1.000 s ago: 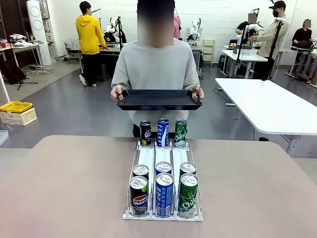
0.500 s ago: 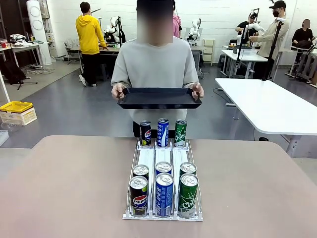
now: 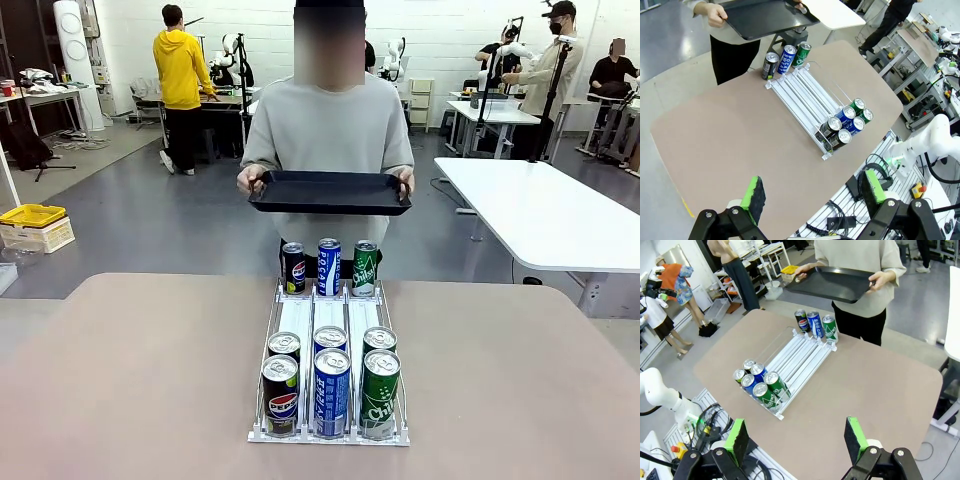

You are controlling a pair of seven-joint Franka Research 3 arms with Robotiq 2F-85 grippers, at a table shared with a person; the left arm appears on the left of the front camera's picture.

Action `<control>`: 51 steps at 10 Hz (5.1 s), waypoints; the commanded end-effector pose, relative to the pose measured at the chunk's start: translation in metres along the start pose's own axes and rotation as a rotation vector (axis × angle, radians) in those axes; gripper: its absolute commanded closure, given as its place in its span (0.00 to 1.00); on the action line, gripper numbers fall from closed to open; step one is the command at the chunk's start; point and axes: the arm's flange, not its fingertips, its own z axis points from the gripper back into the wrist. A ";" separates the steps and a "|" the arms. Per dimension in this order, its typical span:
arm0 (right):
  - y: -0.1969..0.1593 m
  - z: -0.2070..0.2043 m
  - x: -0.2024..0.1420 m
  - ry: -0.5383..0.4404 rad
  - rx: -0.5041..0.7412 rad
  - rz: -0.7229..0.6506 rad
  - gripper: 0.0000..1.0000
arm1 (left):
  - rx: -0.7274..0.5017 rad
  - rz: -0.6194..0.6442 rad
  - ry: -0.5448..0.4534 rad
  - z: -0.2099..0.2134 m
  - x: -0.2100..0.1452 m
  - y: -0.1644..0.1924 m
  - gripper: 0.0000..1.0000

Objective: Retrieve and hand over the desired beverage to the person.
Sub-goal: Pick up a can of the same type that the person held from the Automatic Can Dispenser.

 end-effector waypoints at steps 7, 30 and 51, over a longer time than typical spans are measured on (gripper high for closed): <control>0.002 -0.001 0.000 -0.007 0.027 0.013 0.00 | 0.002 -0.016 0.007 0.002 0.000 0.002 0.00; 0.002 -0.001 0.000 -0.007 0.027 0.013 0.00 | 0.002 -0.016 0.007 0.002 0.000 0.002 0.00; 0.002 -0.001 0.000 -0.007 0.027 0.013 0.00 | 0.002 -0.016 0.007 0.002 0.000 0.002 0.00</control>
